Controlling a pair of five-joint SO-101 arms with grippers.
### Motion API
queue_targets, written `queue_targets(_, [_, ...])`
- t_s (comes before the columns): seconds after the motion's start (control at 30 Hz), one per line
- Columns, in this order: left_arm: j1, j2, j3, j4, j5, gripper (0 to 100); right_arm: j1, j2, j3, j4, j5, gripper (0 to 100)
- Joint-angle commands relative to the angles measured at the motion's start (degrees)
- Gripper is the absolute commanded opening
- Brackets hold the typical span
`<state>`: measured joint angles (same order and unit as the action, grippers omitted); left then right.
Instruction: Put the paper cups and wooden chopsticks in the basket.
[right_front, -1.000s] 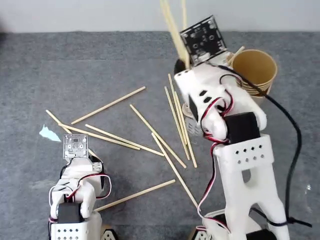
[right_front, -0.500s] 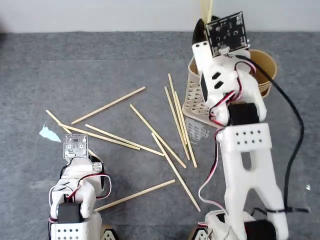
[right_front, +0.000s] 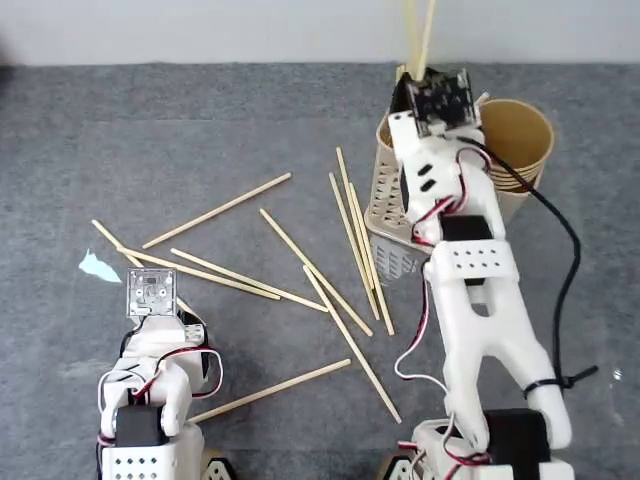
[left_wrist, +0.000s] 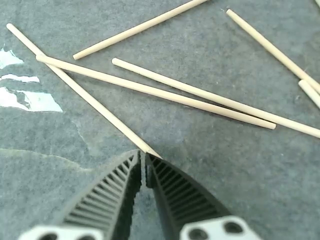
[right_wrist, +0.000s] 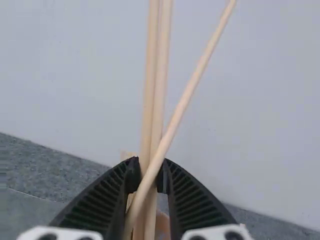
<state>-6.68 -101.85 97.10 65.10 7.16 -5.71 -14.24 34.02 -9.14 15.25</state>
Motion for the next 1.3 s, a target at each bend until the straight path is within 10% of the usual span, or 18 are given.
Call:
queue_targets(0.0, [-0.2,0.2,-0.5,-1.1,-0.4,2,1.2,-0.3,1.2,-6.8,-0.2,0.9])
queue_targets(0.63, [-0.1,0.2,-0.5,-1.1,-0.4,2,1.3,-13.7,19.0,-7.2,-0.3,17.7])
queue_targets(1.27, [-0.1,0.2,-0.5,-1.1,-0.4,2,-0.5,-42.2,19.5,27.6,-3.8,6.6])
